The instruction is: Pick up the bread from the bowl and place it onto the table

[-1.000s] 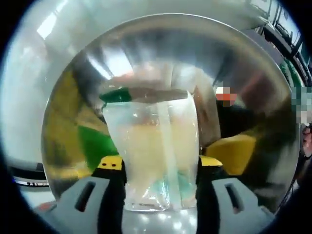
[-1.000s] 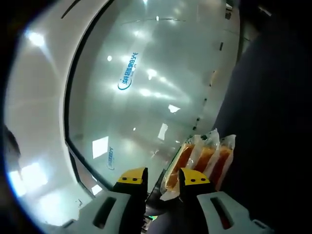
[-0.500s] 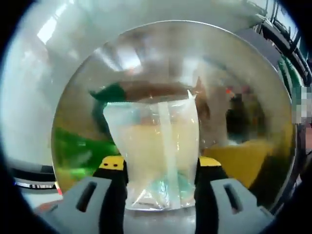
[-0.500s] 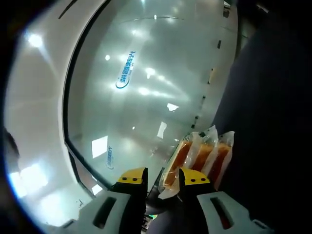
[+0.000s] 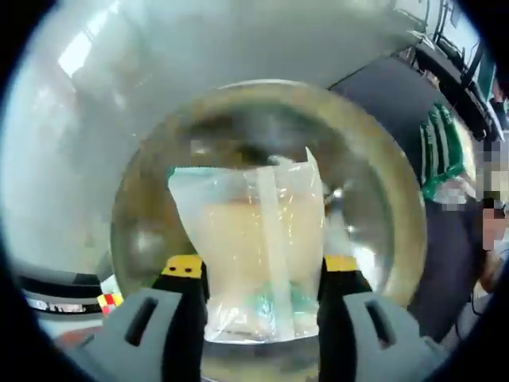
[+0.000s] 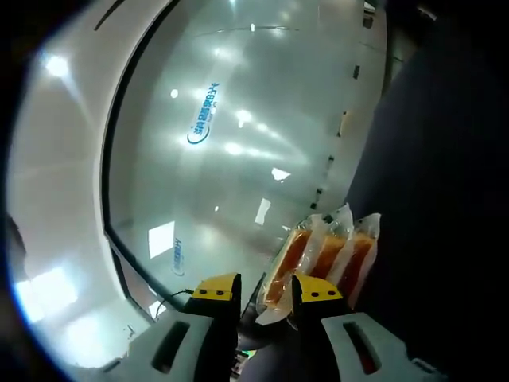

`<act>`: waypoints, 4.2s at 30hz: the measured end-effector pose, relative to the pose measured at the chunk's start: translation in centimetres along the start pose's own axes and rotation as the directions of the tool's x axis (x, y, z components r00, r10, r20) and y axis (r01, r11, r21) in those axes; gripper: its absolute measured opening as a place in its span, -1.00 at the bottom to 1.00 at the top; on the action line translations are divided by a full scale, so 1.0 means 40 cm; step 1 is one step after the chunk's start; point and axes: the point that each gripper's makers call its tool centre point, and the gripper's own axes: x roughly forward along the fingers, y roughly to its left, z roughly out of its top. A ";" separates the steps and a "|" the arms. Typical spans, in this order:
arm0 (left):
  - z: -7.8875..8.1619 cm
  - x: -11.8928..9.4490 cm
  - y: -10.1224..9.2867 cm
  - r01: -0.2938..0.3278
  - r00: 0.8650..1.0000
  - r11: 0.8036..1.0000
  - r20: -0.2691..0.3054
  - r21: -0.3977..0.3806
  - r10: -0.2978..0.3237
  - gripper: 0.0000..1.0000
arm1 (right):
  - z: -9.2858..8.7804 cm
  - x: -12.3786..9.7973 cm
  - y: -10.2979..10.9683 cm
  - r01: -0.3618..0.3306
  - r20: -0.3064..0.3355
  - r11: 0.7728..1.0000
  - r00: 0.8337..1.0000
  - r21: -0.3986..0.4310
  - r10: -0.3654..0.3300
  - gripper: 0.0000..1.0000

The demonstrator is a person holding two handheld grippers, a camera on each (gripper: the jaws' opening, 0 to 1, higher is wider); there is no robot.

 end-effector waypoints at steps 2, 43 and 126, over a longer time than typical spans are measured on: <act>0.027 -0.039 -0.018 0.018 0.999 1.000 0.040 -0.008 -0.018 -0.13 | 0.001 -0.003 0.005 -0.002 0.004 1.000 1.000 -0.002 0.002 -0.55; 0.241 -0.072 -0.772 0.282 0.960 0.886 -0.110 0.369 -0.259 -0.11 | 0.116 -0.033 0.019 -0.024 0.139 0.999 0.990 0.027 0.020 -0.56; -0.078 0.182 -0.001 0.012 0.995 0.991 -0.098 -0.136 -0.025 0.65 | 0.022 -0.003 -0.012 0.013 0.023 0.999 1.000 0.034 -0.013 -0.57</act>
